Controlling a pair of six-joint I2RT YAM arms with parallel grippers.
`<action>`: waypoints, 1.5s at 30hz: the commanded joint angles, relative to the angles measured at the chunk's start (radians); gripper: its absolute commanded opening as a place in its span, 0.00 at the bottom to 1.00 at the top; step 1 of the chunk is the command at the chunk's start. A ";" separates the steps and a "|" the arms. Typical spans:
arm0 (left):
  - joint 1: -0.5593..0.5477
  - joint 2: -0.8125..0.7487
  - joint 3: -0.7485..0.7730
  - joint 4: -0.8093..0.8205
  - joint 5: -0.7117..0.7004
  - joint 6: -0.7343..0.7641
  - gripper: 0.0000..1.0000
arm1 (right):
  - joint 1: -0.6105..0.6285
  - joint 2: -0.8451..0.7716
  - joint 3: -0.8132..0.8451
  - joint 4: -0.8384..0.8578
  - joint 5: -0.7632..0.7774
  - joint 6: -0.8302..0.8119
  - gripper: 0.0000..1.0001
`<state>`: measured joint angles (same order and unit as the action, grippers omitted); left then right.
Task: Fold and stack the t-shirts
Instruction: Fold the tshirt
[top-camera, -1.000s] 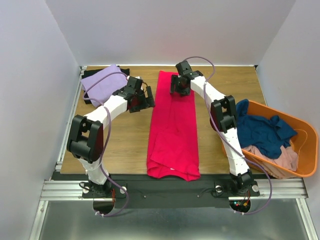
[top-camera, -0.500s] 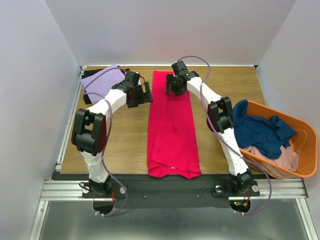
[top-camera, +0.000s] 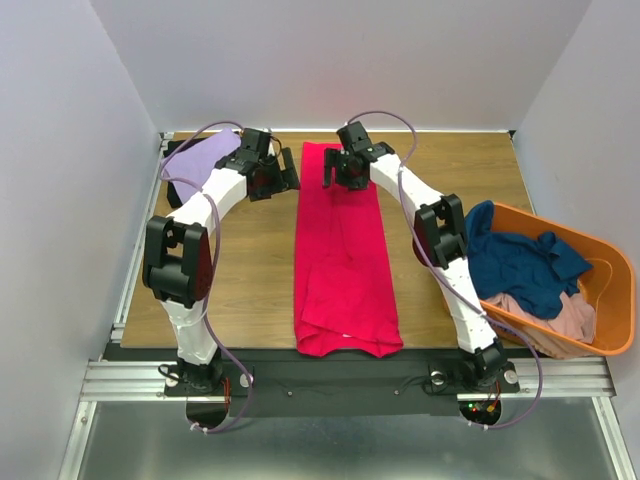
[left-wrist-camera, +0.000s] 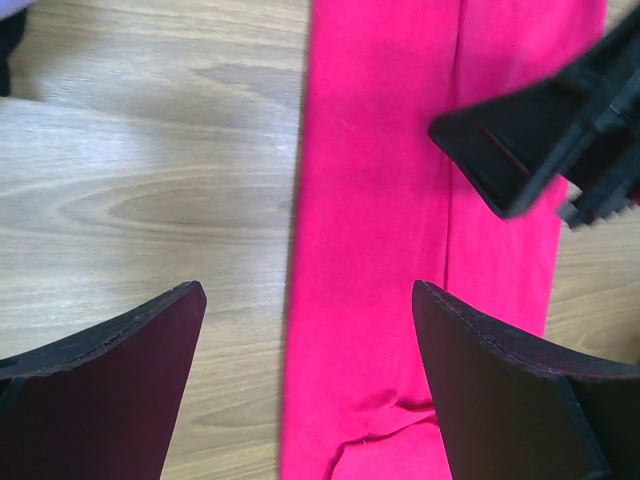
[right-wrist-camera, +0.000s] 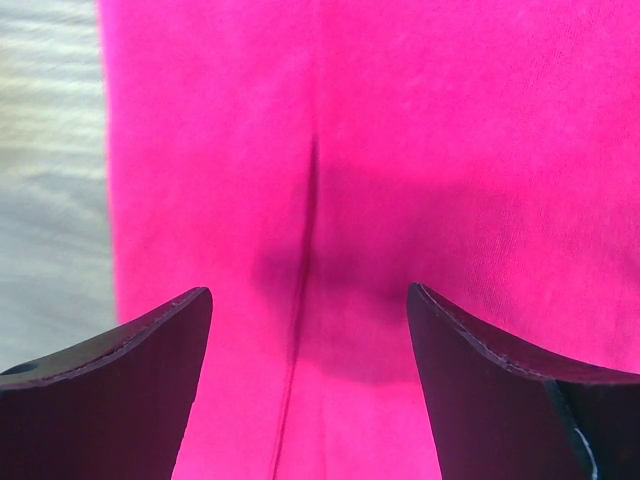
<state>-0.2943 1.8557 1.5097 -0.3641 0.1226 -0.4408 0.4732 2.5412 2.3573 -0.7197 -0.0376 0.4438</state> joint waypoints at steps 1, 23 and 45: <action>0.018 -0.070 0.067 -0.001 -0.011 0.028 0.97 | 0.012 -0.182 -0.013 0.016 0.008 -0.016 0.85; 0.076 0.195 0.581 -0.062 -0.003 0.064 0.96 | 0.002 -0.383 -0.006 0.028 0.271 -0.047 0.93; 0.089 0.612 0.851 0.372 0.018 -0.130 0.93 | -0.159 0.011 0.131 0.292 0.285 0.012 0.91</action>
<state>-0.1993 2.4779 2.2910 -0.1795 0.1284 -0.5179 0.3412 2.4893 2.4161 -0.5472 0.2478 0.4370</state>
